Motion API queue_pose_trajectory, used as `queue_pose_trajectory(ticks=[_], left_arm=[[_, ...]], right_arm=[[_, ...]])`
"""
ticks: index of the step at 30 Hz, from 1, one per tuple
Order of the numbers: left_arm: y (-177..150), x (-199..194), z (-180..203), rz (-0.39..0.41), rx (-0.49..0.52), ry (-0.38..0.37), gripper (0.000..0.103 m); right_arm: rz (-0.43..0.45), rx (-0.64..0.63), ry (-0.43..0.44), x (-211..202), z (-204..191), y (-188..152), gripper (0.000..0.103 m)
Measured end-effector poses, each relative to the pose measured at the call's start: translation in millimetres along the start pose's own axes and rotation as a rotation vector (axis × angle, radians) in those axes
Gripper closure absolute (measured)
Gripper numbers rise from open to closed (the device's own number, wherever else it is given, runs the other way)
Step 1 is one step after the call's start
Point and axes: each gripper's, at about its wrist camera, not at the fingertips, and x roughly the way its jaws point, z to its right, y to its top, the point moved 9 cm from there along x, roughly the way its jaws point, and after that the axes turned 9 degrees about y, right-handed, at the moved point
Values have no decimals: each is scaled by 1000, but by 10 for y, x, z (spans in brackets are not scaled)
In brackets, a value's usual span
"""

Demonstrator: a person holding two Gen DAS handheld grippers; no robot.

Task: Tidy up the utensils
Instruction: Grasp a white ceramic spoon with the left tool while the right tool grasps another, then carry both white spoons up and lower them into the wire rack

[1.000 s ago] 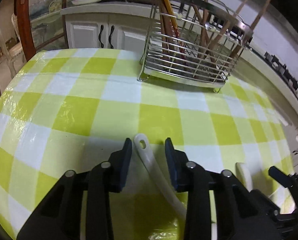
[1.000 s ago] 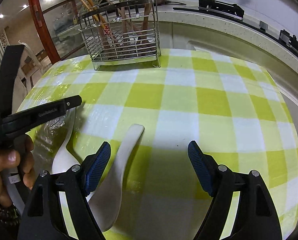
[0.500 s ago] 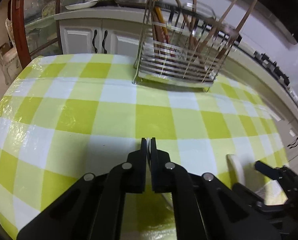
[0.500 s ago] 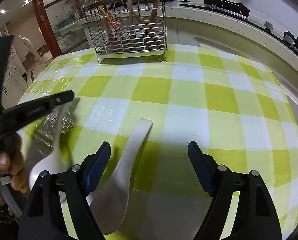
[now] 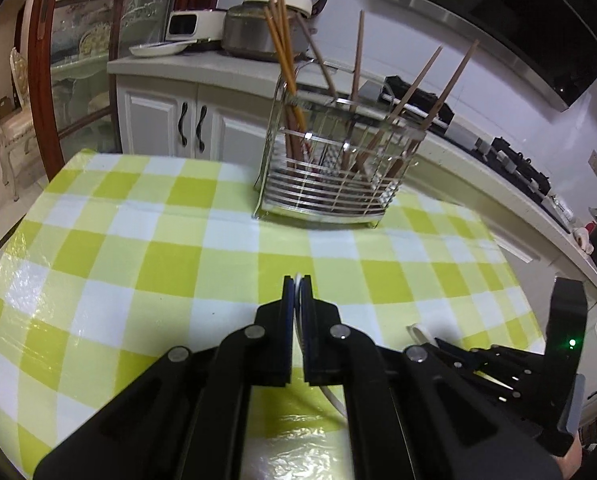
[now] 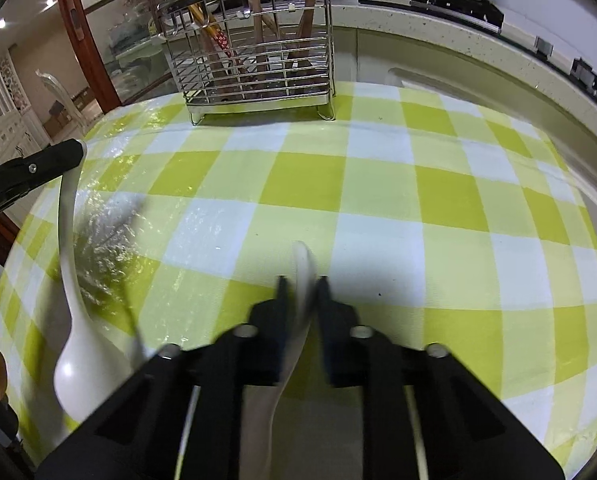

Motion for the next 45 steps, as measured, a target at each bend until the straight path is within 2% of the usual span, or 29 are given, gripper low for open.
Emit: queue_pose_trajectory(ticks=[17,27,36,45], left_arm=[[179,-431,145,89,21,-13,100],[237,-630,191,137,40,5,100],[291,-711,202,162,43,15,100],[487,-778,208,193,50,26,100]], right_arm=[[156,-26,11,-609,-38,286,94],[229,-72,-17,-971,-136,387,94],[255,-76,-24,-1080,-141,431,94],[275,-86,-5,-1197,-187,645,94]])
